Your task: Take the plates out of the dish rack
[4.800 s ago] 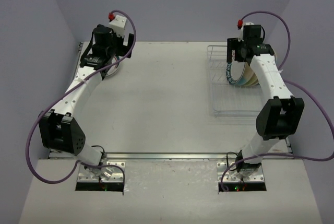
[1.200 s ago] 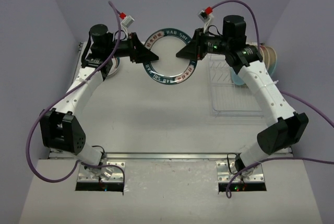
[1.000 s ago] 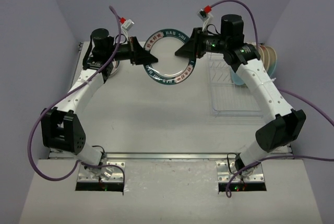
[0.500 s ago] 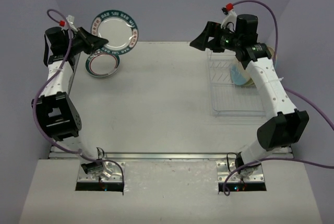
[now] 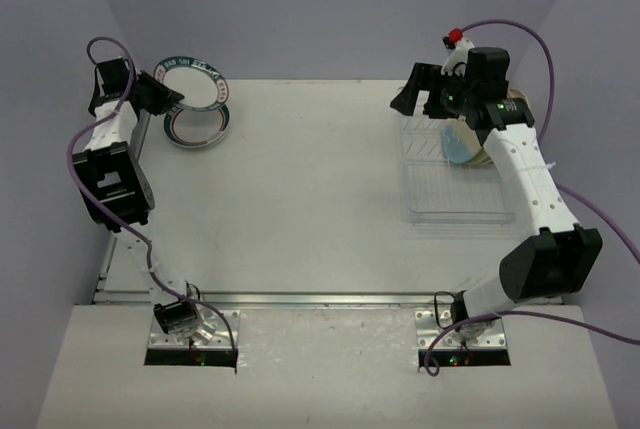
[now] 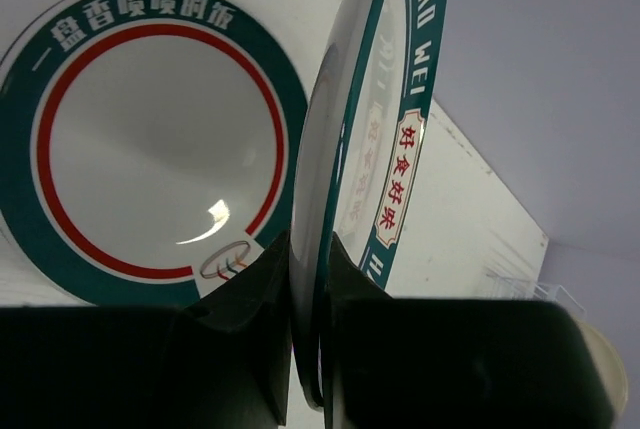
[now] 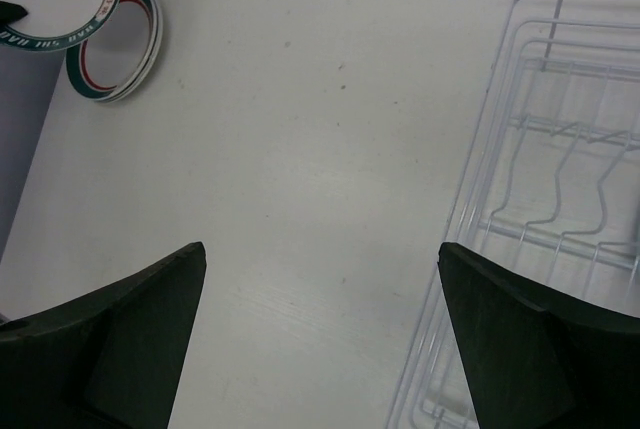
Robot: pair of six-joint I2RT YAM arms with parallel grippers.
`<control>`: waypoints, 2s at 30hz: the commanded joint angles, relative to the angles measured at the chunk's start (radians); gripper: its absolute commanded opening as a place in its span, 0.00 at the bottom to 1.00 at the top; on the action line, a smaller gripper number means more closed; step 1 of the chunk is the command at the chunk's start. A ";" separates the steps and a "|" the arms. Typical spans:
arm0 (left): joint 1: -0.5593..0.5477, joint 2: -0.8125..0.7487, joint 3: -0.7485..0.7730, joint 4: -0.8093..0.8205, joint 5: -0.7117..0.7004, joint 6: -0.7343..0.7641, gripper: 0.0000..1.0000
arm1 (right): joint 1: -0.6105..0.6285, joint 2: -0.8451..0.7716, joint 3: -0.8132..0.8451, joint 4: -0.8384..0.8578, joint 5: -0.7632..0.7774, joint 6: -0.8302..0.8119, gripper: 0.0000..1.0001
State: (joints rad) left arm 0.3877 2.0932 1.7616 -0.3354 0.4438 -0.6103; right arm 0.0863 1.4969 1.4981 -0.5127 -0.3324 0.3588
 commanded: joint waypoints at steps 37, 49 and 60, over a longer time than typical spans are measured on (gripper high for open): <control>-0.097 -0.099 -0.018 -0.336 -0.328 0.563 1.00 | -0.028 0.068 0.053 0.002 0.019 -0.062 0.99; -0.425 -0.580 -0.288 0.076 -0.459 0.804 1.00 | -0.076 0.022 0.013 0.022 0.388 -0.204 0.96; -0.699 -0.604 -0.313 0.107 -0.695 0.912 1.00 | -0.261 0.051 -0.006 -0.019 0.348 -0.275 0.88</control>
State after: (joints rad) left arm -0.3184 1.4795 1.4438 -0.2431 -0.1763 0.2892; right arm -0.1560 1.5551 1.4868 -0.5340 0.0383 0.1281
